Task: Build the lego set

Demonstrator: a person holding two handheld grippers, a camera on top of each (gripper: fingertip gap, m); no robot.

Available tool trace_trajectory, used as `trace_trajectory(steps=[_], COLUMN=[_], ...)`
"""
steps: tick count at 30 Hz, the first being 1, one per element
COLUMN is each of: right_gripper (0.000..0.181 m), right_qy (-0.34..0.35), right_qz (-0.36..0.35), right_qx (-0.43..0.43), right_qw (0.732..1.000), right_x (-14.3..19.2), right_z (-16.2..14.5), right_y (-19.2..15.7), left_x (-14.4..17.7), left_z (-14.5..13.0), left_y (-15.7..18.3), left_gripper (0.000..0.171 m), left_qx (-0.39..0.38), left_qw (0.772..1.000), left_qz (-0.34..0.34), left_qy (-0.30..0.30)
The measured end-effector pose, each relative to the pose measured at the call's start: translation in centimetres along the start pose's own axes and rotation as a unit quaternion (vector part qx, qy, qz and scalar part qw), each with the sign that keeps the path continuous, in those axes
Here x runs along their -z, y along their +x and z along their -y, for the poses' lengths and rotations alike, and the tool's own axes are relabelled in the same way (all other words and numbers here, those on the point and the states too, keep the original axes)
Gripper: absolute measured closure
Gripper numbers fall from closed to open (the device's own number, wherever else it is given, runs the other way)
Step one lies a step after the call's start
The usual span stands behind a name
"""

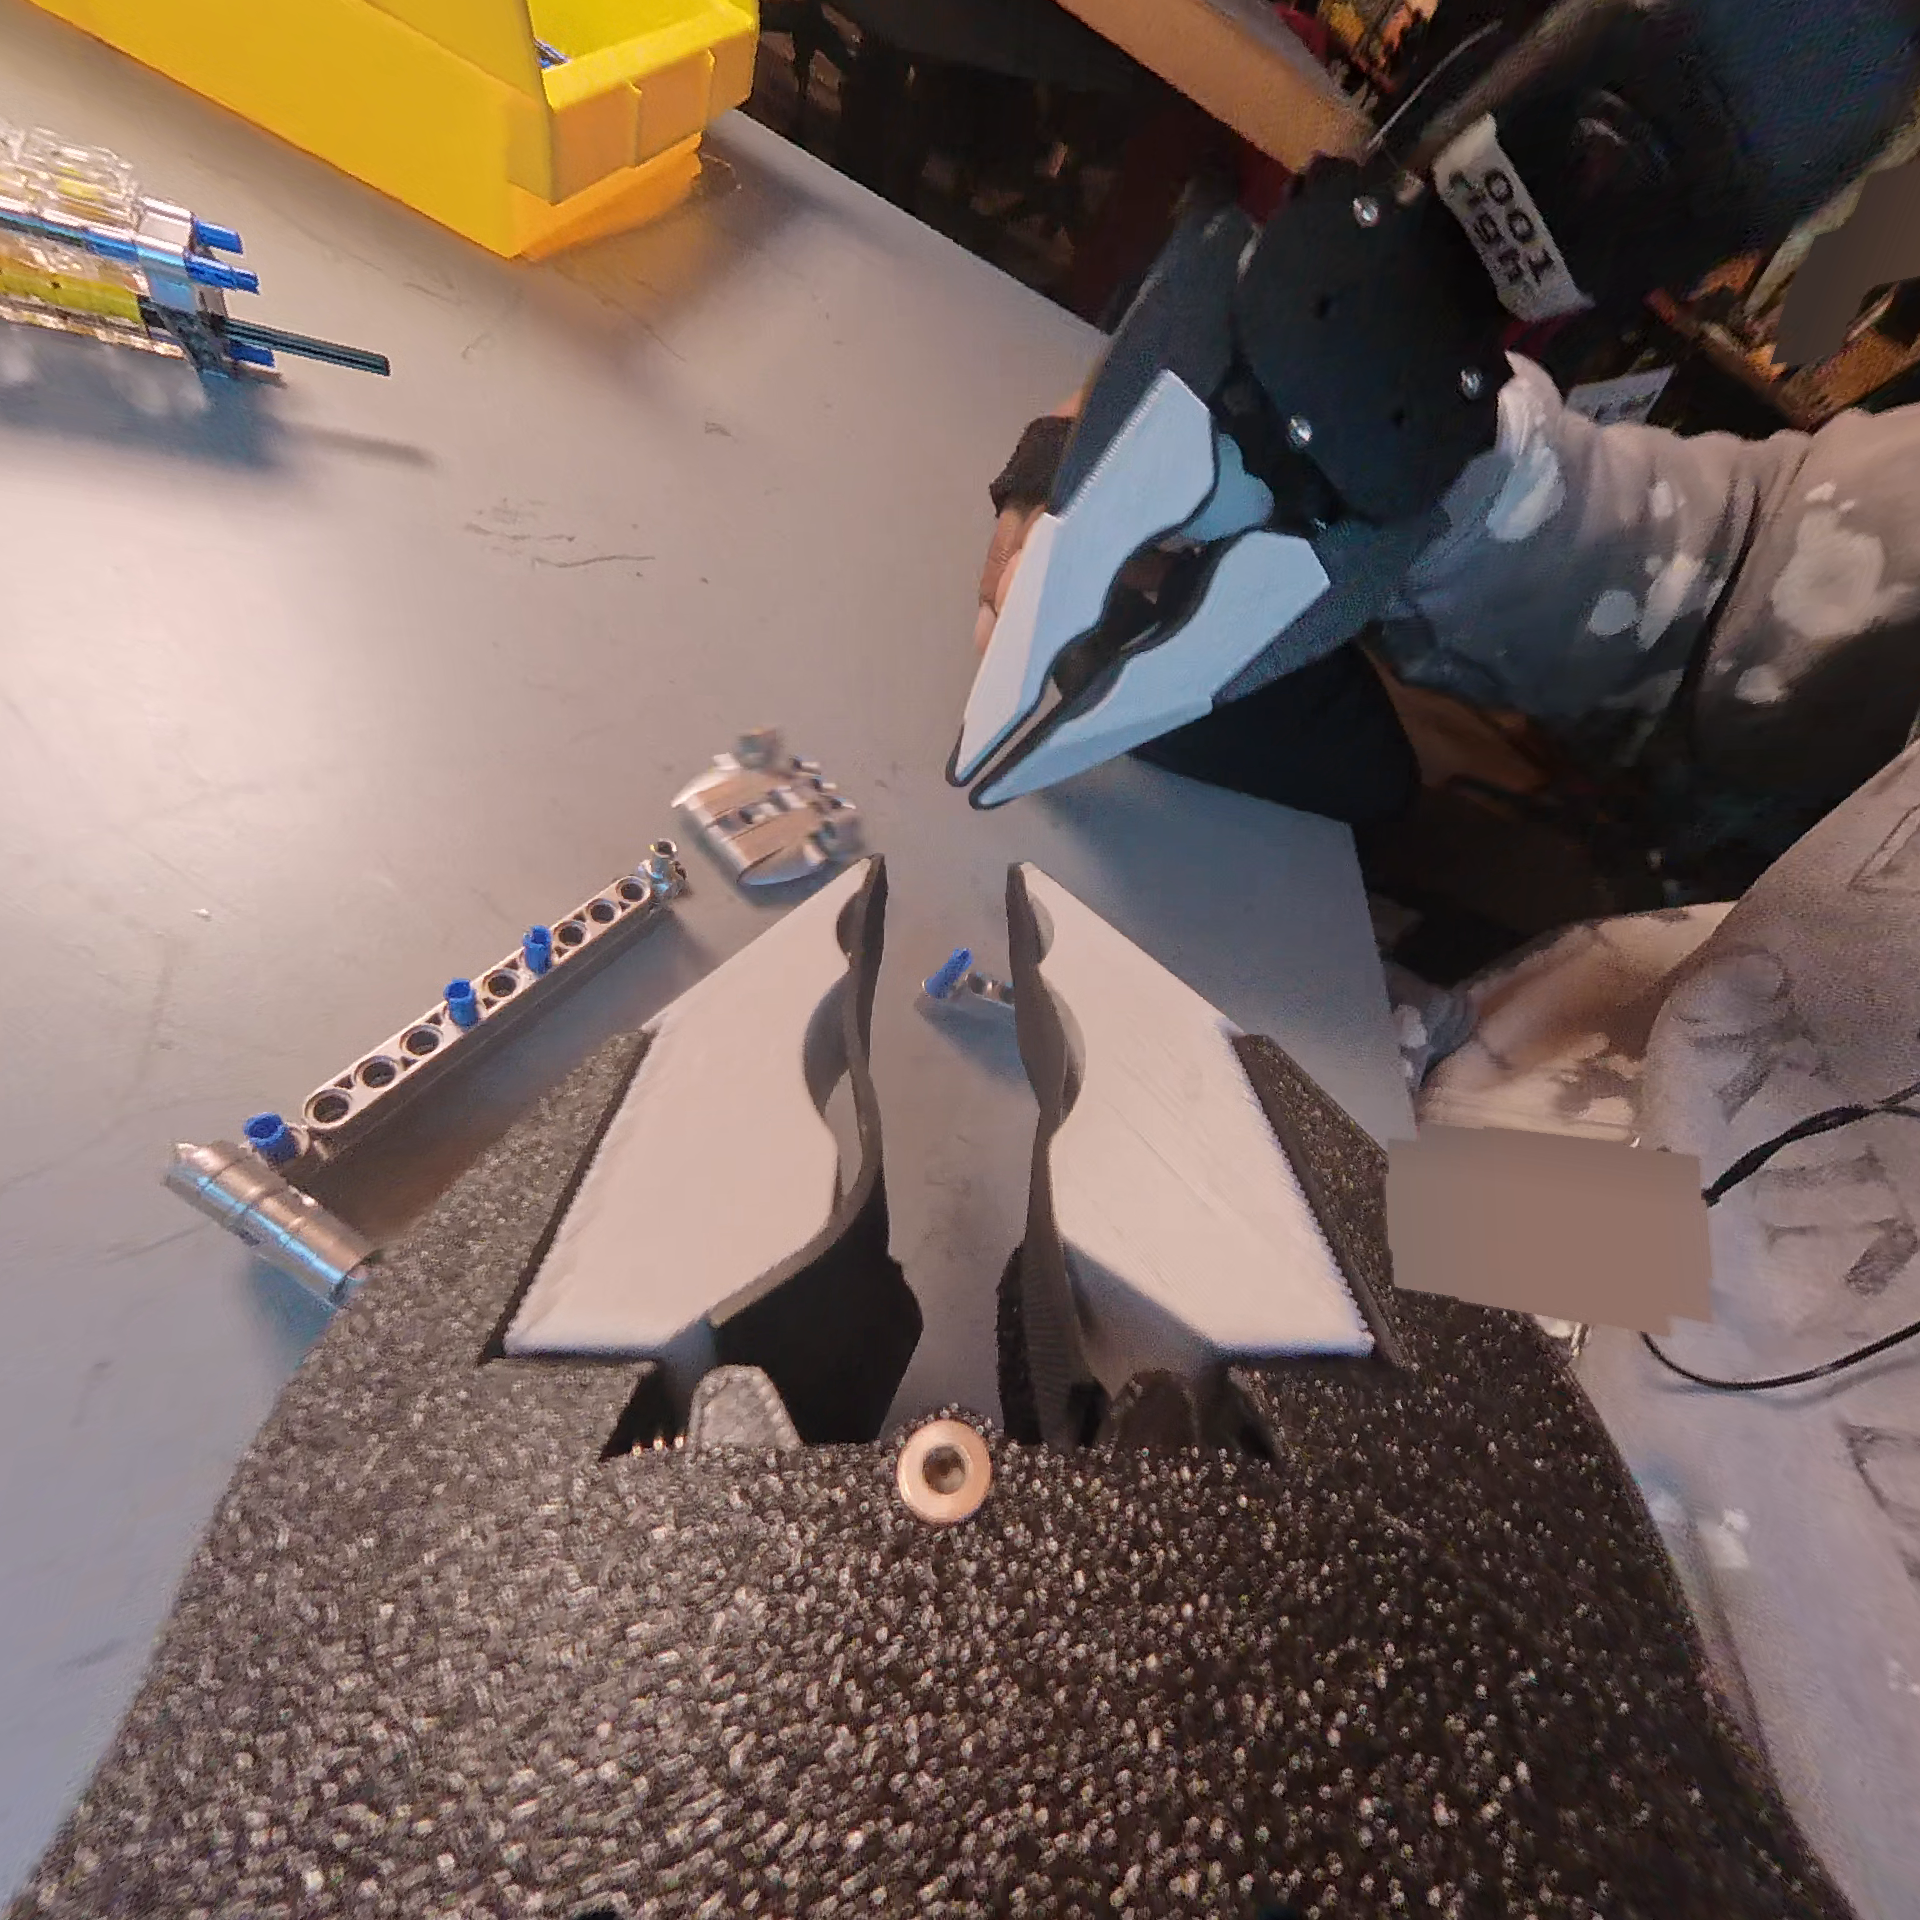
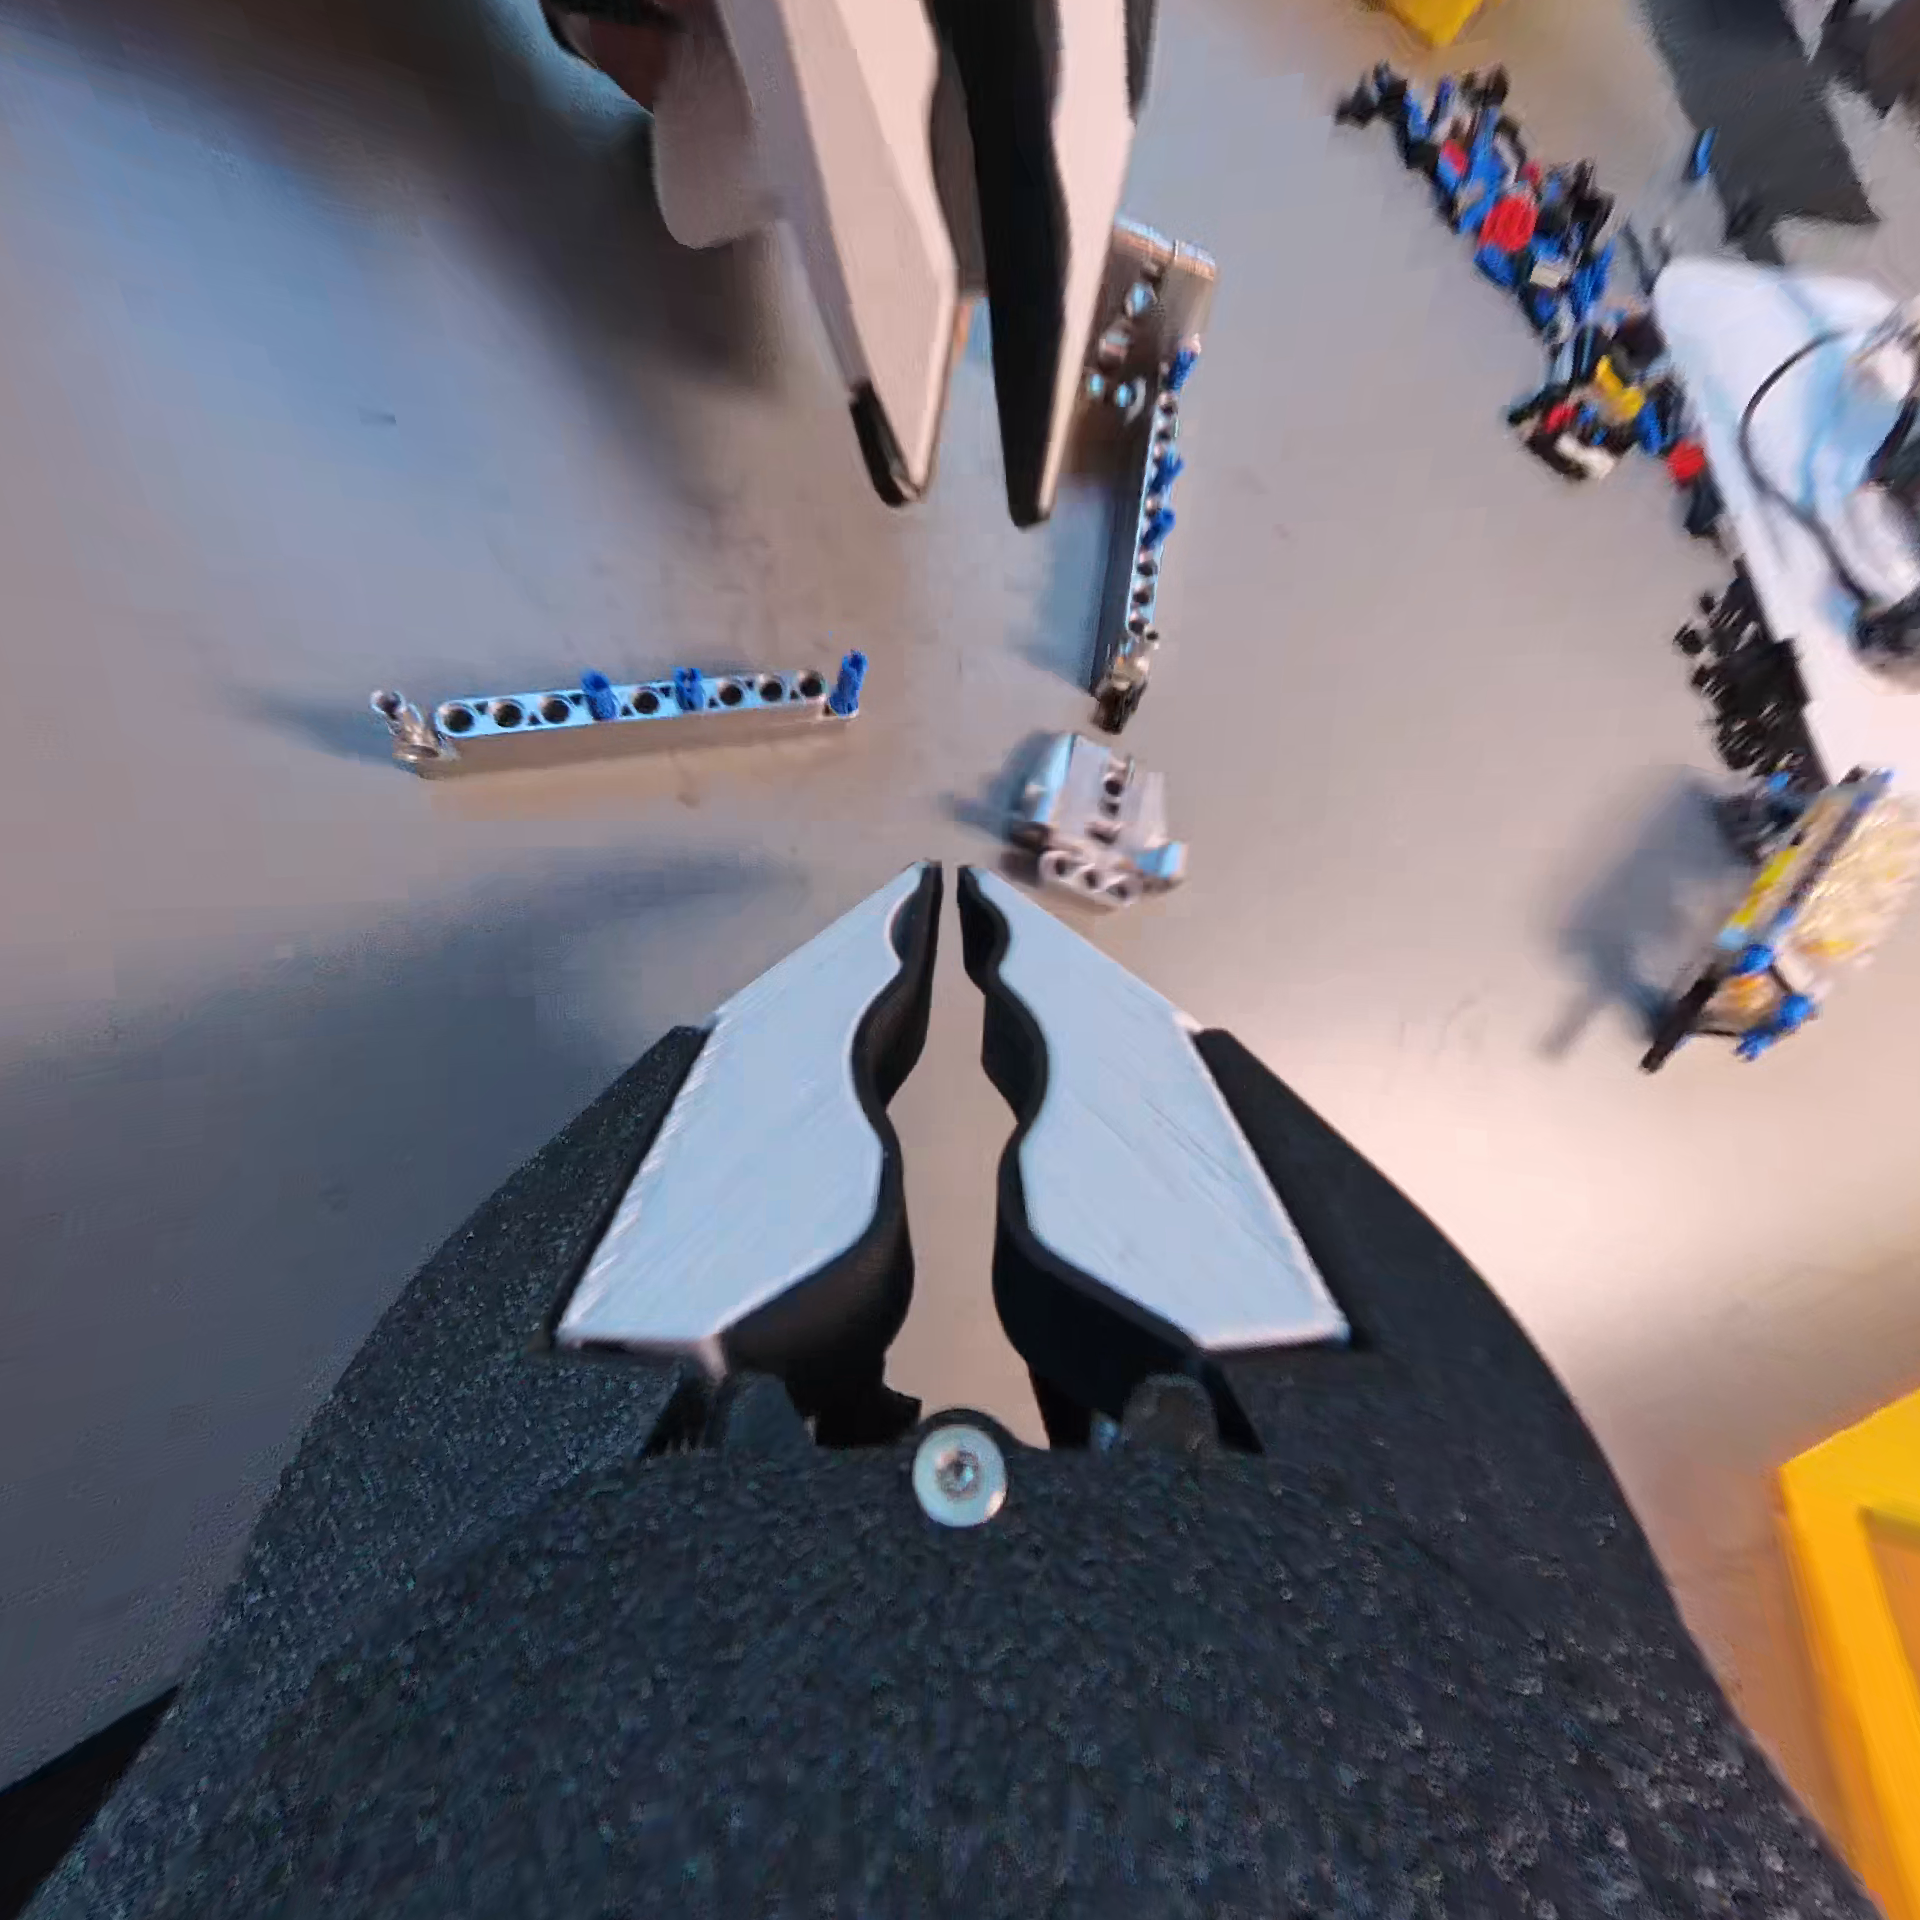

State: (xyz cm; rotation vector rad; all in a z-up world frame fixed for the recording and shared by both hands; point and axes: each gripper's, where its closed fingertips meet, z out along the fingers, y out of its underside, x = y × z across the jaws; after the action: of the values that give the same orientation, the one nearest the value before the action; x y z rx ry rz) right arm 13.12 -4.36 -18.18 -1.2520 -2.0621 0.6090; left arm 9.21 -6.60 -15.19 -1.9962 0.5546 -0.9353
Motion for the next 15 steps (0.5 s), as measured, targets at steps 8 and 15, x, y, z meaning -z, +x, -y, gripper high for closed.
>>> trace_trajectory(steps=[8, 15], right_gripper=[0.157, 0.151], right_qy=[-0.033, 0.011], right_qz=[-0.015, 0.017], right_qx=[0.014, -0.043], right_qw=[0.999, 0.999], right_x=[-1.1, -4.0], right_z=[-0.5, 2.2], right_y=[2.0, 8.0], left_x=[0.7, 1.7], left_z=[0.1, 0.3], left_y=[-1.7, -2.8], left_gripper=[0.151, 0.151], left_qx=[0.031, 0.011], left_qw=[0.999, 0.997], left_qz=[0.035, 0.07], left_qy=[0.002, 0.005])
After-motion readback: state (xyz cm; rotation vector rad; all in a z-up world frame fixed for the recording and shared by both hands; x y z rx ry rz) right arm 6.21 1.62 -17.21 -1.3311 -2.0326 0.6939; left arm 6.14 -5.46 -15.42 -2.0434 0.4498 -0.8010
